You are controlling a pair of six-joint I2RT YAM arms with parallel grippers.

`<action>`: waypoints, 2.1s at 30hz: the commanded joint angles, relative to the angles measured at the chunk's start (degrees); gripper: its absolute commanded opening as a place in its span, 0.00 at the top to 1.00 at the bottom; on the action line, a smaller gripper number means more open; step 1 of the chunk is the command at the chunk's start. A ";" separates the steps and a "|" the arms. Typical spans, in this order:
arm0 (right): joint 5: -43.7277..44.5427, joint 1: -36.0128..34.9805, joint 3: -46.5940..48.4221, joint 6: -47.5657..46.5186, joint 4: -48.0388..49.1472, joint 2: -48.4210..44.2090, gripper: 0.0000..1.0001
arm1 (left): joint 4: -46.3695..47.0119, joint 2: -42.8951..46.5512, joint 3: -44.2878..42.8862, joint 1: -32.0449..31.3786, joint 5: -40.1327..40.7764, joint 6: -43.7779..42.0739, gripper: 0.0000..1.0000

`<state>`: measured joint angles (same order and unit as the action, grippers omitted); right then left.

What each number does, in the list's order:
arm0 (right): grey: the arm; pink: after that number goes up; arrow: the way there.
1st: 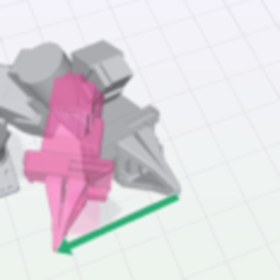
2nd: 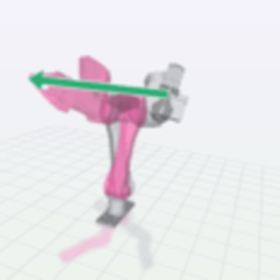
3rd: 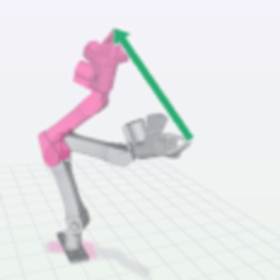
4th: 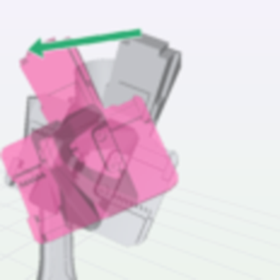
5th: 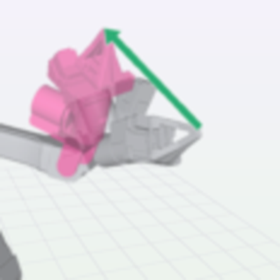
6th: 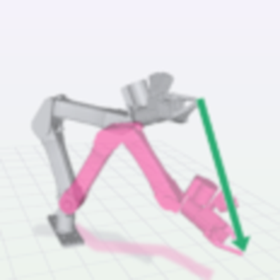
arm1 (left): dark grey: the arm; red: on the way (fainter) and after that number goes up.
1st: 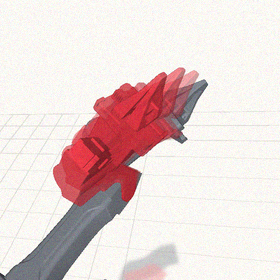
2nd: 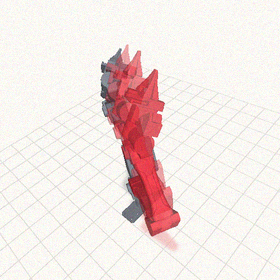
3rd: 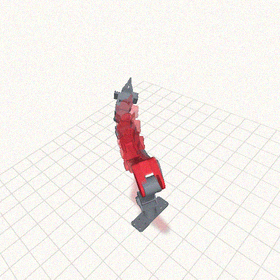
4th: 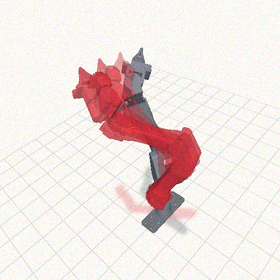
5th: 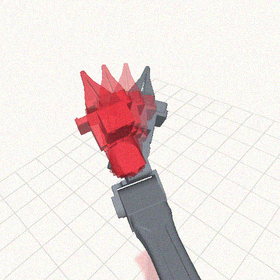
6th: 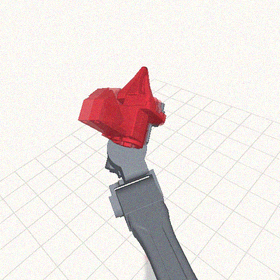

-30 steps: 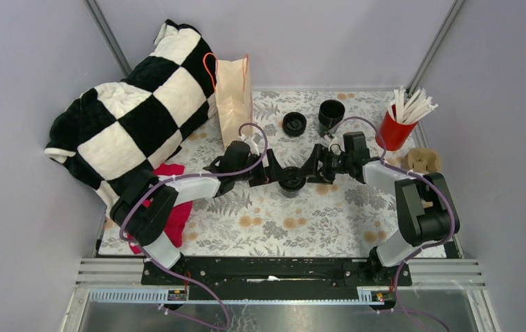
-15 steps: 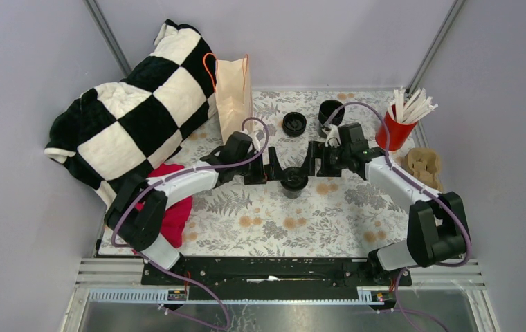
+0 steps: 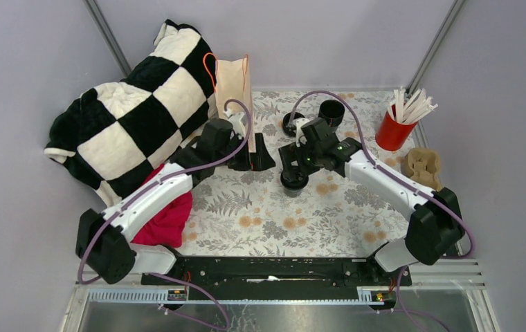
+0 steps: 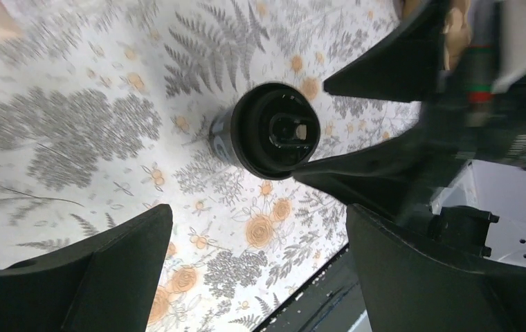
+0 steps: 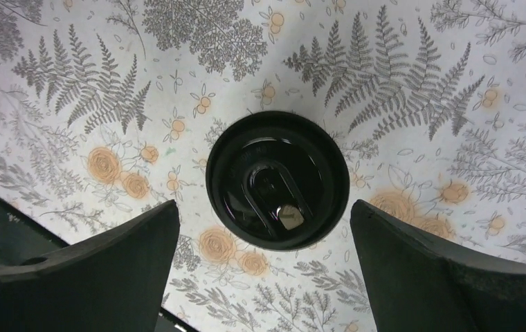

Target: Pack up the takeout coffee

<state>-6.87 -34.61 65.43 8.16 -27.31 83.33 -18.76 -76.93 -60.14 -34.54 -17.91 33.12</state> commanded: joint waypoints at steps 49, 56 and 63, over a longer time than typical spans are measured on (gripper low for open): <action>18.09 27.17 5.25 6.19 -2.36 3.52 0.36 | -1.29 13.44 -0.96 6.40 9.25 -13.45 0.01; 16.09 30.27 8.35 6.89 -2.59 10.06 0.35 | -0.78 13.89 -0.42 6.44 7.81 -13.00 0.01; 17.84 30.32 10.64 6.13 -4.44 12.76 0.29 | -0.61 14.35 -0.24 6.51 7.38 -12.91 0.01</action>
<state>10.87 -4.64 73.97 14.20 -30.04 95.44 -22.39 -64.12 -60.34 -28.38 -9.32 19.92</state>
